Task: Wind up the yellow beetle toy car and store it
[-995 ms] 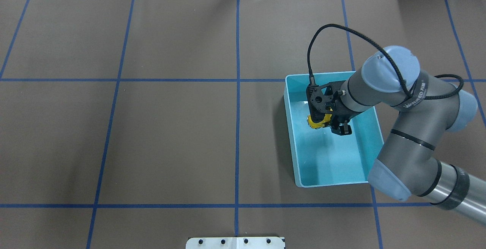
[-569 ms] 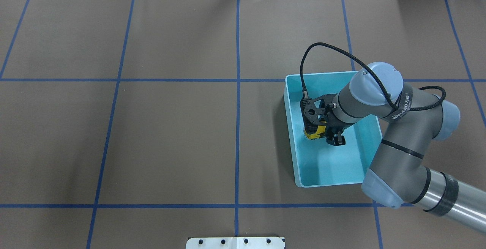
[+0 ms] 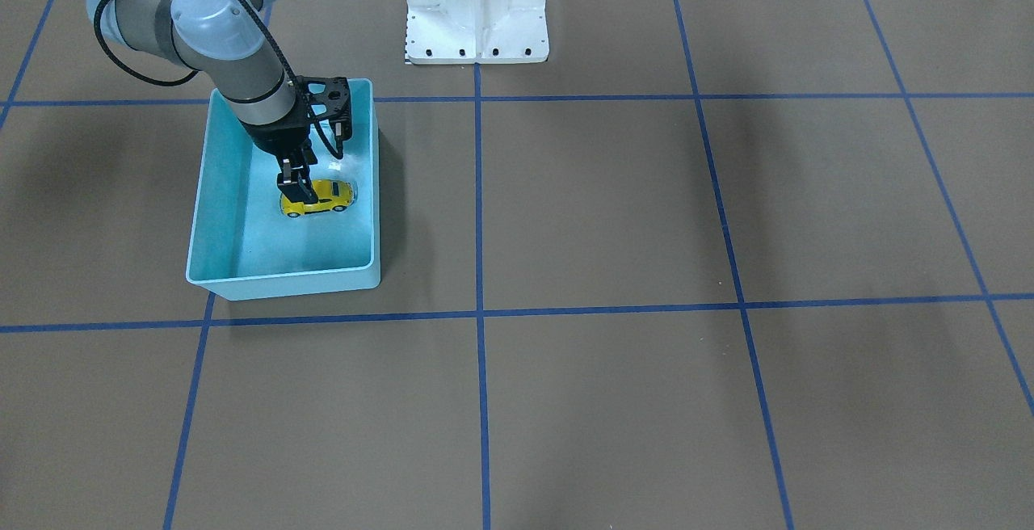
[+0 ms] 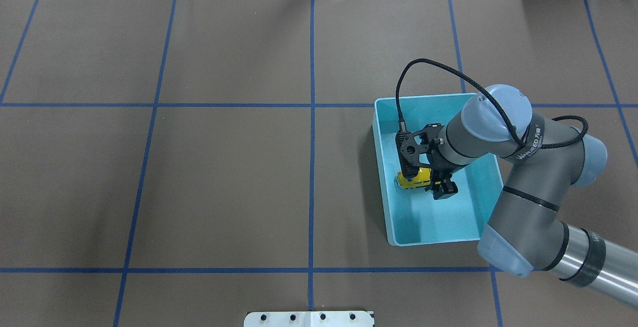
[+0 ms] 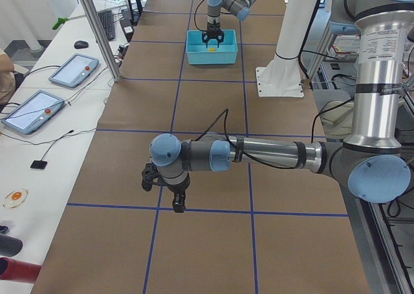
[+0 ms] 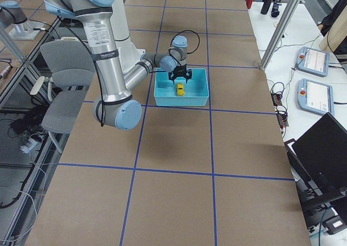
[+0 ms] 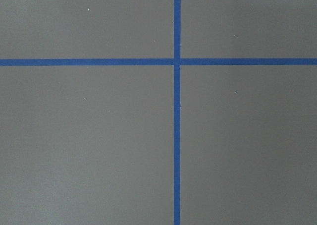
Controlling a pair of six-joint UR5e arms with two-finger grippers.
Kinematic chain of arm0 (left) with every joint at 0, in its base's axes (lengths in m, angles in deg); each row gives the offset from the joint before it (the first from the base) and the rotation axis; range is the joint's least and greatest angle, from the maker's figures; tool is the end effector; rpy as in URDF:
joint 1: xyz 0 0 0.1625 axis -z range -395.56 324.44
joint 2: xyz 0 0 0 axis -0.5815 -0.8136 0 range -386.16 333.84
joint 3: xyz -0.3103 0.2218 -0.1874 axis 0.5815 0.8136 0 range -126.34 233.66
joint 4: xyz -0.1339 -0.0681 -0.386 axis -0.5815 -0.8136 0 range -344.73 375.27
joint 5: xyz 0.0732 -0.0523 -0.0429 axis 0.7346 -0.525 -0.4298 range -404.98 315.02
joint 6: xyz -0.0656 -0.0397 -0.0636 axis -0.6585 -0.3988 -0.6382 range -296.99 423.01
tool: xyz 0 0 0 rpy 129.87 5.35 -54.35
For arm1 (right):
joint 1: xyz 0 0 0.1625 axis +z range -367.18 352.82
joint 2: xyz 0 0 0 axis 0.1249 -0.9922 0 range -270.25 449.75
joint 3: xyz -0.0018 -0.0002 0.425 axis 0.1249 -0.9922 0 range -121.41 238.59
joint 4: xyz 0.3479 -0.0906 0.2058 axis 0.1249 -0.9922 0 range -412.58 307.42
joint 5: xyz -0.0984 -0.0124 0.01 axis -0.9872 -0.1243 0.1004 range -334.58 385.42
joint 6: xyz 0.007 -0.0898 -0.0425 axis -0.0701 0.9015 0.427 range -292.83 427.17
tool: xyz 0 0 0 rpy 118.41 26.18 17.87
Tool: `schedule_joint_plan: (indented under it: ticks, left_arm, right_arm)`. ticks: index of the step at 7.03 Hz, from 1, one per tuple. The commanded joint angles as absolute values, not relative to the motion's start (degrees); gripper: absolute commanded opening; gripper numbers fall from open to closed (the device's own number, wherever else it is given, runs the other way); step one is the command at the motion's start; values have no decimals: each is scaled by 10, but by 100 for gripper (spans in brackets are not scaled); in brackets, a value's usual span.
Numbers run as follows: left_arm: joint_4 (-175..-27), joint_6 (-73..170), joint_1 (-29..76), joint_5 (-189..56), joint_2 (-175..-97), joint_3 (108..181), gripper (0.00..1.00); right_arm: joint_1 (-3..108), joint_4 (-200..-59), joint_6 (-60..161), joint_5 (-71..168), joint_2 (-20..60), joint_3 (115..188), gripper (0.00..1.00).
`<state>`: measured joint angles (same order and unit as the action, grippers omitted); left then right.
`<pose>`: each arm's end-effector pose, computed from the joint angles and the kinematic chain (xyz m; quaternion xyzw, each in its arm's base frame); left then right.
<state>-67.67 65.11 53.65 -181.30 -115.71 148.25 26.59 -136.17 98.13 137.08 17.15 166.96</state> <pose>-0.0545 -0.4846 0.6329 -0.0189 0.3934 0.0132 0.9191 -0.4296 -0.4033 0.3405 0.3065 -0.2484 -0.6809 0.6170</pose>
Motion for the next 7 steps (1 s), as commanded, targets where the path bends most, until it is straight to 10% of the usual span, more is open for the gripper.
schedule_joint_plan:
  ticks: [1, 7]
  left_arm:
    - [-677, 650, 537, -1812, -1157, 1483, 100]
    - [-676, 651, 537, -1812, -1157, 1483, 100]
  right_arm:
    - [294, -1365, 973, 1395, 178, 1709, 100]
    - [596, -1457, 534, 1466, 126, 1752, 100]
